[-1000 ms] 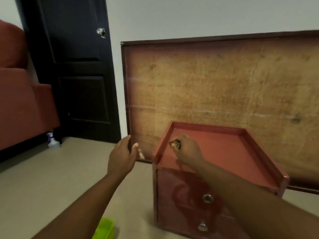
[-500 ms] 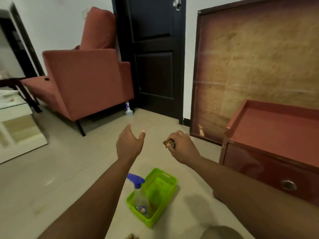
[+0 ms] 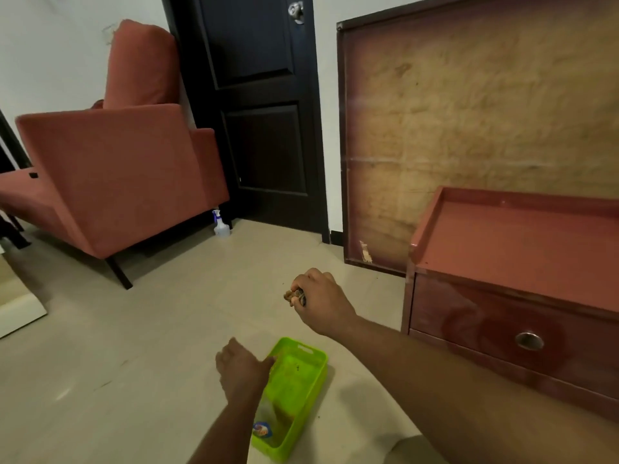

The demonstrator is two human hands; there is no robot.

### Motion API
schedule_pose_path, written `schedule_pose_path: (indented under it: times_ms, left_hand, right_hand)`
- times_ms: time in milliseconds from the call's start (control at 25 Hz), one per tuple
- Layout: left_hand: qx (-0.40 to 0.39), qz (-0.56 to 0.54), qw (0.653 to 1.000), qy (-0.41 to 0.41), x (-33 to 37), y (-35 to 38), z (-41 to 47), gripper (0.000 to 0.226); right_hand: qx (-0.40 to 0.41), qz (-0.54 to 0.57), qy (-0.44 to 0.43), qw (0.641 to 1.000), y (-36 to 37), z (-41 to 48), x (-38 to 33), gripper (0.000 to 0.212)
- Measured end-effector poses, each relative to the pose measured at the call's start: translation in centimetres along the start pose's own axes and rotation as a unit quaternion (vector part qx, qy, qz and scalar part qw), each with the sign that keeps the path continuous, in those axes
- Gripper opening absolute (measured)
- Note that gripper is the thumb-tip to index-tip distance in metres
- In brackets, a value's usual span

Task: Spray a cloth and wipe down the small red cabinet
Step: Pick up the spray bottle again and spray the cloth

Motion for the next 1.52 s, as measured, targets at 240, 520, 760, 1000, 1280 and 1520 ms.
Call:
schedule_pose_path:
  times_ms: [240,520,760,1000,1280,1520]
  left_hand:
    - [0.115,-0.092,0.989,-0.021,-2.4,0.4,-0.3,0.074]
    - [0.129,-0.177,0.974,-0.064,-4.1,1.6,-0.9,0.089]
    - [0.106,-0.208,0.970,-0.063,-4.9,2.3,-1.4,0.090]
    - [0.085,-0.245,0.966,-0.005,-0.2,0.8,-1.4,0.089]
    - [0.033,-0.372,0.910,0.180,19.3,-3.6,-2.1,0.031]
    - [-0.223,-0.445,0.811,0.306,38.5,-0.3,-11.8,0.025]
  right_hand:
    - [0.012,0.001,0.024,1.000,-1.2,0.3,2.3,0.024]
    - [0.012,-0.008,0.048,0.999,-2.0,-0.1,4.8,0.023]
    - [0.013,-0.003,0.044,0.999,-2.5,-0.2,6.3,0.023]
    - [0.034,0.015,0.047,0.998,-5.7,-0.5,8.2,0.021]
    - [0.208,0.070,0.111,0.969,-21.8,-1.8,16.0,0.017]
    - [0.328,0.204,0.207,0.899,-34.2,-8.4,23.2,0.009]
Point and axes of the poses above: each hand's wrist, its own z-axis towards the middle knuckle, its own y-axis out of the palm, x = y × z, the point moved 8 cm from there along z, towards the middle knuckle
